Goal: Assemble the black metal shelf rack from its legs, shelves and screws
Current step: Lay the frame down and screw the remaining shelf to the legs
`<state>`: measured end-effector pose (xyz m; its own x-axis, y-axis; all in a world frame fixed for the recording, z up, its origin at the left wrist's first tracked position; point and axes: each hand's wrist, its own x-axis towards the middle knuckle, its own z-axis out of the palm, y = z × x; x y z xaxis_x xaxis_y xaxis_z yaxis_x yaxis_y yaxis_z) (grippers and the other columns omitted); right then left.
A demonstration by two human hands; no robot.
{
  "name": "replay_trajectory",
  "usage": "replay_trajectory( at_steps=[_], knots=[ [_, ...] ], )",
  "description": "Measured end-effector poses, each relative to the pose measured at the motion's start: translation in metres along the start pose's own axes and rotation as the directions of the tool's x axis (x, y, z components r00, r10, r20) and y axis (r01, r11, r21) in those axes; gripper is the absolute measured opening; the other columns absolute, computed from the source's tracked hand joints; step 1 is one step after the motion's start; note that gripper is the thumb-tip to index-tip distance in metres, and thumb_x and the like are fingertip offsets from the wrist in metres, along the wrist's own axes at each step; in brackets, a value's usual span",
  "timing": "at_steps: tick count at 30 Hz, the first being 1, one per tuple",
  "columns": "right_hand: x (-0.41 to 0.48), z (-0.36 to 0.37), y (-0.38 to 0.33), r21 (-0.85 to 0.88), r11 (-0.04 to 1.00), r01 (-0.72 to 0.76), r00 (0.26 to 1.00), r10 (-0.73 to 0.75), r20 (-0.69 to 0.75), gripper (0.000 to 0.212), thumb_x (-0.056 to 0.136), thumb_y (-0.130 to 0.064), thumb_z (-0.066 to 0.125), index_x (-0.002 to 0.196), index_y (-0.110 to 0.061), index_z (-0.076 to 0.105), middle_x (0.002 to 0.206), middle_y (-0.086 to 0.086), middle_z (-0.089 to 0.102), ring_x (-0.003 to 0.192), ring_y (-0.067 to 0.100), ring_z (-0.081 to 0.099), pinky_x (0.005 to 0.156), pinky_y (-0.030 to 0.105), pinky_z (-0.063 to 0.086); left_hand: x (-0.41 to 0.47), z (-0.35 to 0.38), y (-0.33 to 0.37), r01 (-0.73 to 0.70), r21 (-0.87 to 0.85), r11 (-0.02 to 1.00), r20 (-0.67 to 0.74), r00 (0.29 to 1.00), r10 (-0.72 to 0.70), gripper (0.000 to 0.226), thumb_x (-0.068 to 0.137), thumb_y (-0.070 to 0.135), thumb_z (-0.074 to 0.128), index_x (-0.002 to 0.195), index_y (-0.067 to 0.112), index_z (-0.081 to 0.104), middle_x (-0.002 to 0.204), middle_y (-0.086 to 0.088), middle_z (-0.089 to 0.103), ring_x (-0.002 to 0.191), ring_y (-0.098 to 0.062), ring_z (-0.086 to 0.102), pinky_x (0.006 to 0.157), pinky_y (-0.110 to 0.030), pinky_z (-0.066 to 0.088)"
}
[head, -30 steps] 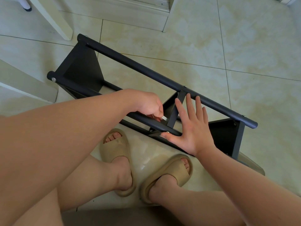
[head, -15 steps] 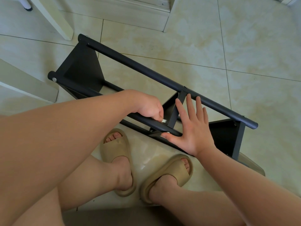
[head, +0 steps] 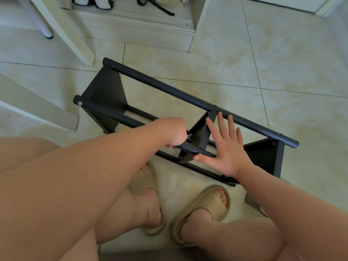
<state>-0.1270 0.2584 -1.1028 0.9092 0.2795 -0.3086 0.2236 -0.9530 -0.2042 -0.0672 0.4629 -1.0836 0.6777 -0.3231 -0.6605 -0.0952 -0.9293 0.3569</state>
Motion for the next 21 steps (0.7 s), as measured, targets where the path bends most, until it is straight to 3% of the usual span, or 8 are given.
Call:
replay_trajectory(
  at_steps=[3,7,13,17,21],
  knots=[
    [-0.006,-0.002,0.0,-0.023,1.0,0.021,0.999,-0.021,0.028,0.108,0.072,-0.096,0.028,0.154,-0.045,-0.022,0.164,-0.004,-0.031,0.149,0.023,-0.033,0.122,0.054,-0.011,-0.012,0.012,-0.004,0.012,0.06,0.998,-0.208,0.978,0.0,0.003,0.092,0.014,0.05,0.095,0.015,0.051,0.076,-0.001,0.057,0.066,-0.017,0.053,0.055,-0.031,0.035],
    [-0.024,-0.003,0.005,-0.076,0.996,-0.049,0.997,0.053,0.049,0.1,0.076,-0.094,0.015,0.156,-0.043,-0.019,0.166,-0.003,-0.027,0.151,0.024,-0.028,0.123,0.059,-0.008,-0.015,0.021,-0.002,0.017,0.085,0.996,-0.392,0.92,0.017,0.008,0.095,0.02,0.049,0.097,0.02,0.041,0.073,0.001,0.051,0.061,-0.015,0.047,0.051,-0.031,0.029],
    [-0.024,0.0,0.02,-0.203,0.943,-0.263,0.964,0.263,-0.028,0.101,0.075,-0.091,-0.003,0.16,-0.036,-0.005,0.169,0.002,-0.016,0.154,0.03,-0.019,0.117,0.069,-0.005,0.001,0.022,0.015,0.02,0.026,0.999,-0.528,0.849,-0.003,0.009,0.096,0.016,0.049,0.099,0.019,0.041,0.068,0.001,0.053,0.054,-0.015,0.048,0.046,-0.03,0.027],
    [-0.004,-0.004,0.04,-0.119,0.912,-0.391,0.919,0.381,-0.1,0.099,0.076,-0.091,-0.001,0.159,-0.037,-0.002,0.169,0.001,-0.013,0.155,0.032,-0.015,0.115,0.072,-0.002,0.023,0.012,0.027,0.01,-0.01,1.0,-0.577,0.817,-0.013,0.004,0.099,0.015,0.045,0.1,0.016,0.041,0.066,0.001,0.052,0.051,-0.016,0.046,0.045,-0.029,0.027],
    [0.025,-0.014,0.061,-0.086,0.914,-0.397,0.91,0.38,-0.164,0.099,0.078,-0.09,0.004,0.161,-0.034,0.003,0.17,0.003,-0.01,0.155,0.032,-0.011,0.117,0.07,-0.001,0.047,-0.002,0.037,-0.006,-0.042,0.999,-0.619,0.785,-0.021,0.005,0.102,0.017,0.041,0.098,0.016,0.039,0.063,0.0,0.051,0.049,-0.017,0.045,0.044,-0.029,0.026]
  ],
)
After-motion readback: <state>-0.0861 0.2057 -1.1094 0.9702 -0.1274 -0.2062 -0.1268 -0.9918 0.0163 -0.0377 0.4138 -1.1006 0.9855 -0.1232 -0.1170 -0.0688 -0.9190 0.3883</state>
